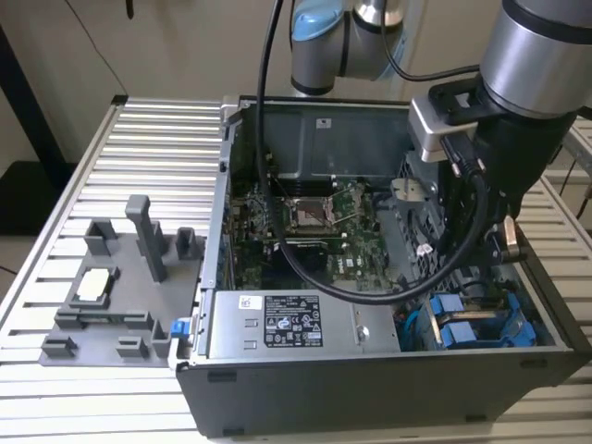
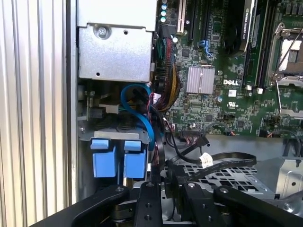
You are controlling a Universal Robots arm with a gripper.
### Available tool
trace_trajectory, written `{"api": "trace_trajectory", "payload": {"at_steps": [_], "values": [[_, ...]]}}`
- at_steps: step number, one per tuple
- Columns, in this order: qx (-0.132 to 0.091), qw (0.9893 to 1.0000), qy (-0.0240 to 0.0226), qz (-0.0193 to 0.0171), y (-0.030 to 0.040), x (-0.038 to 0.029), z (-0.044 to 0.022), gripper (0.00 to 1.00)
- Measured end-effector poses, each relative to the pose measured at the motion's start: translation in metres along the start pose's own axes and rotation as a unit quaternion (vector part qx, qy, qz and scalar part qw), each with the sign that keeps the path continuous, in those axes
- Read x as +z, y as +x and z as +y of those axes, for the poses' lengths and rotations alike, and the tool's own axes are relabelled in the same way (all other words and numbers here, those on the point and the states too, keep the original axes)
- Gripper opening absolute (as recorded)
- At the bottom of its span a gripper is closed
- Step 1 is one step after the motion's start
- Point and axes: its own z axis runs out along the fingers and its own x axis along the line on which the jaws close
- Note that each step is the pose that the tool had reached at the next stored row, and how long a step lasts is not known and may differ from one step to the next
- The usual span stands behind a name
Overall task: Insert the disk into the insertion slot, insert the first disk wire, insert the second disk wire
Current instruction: 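Insert the second disk wire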
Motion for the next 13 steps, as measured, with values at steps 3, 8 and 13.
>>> {"api": "trace_trajectory", "payload": {"at_steps": [3, 8, 13], "values": [[0.001, 0.9999, 0.0037, -0.0152, 0.0, 0.0003, 0.0001, 0.25], [0.001, 0.9999, 0.0039, -0.0155, 0.0, 0.0009, 0.0003, 0.25], [0.001, 0.9999, 0.0039, -0.0156, 0.0003, 0.0012, 0.0003, 0.16]]}}
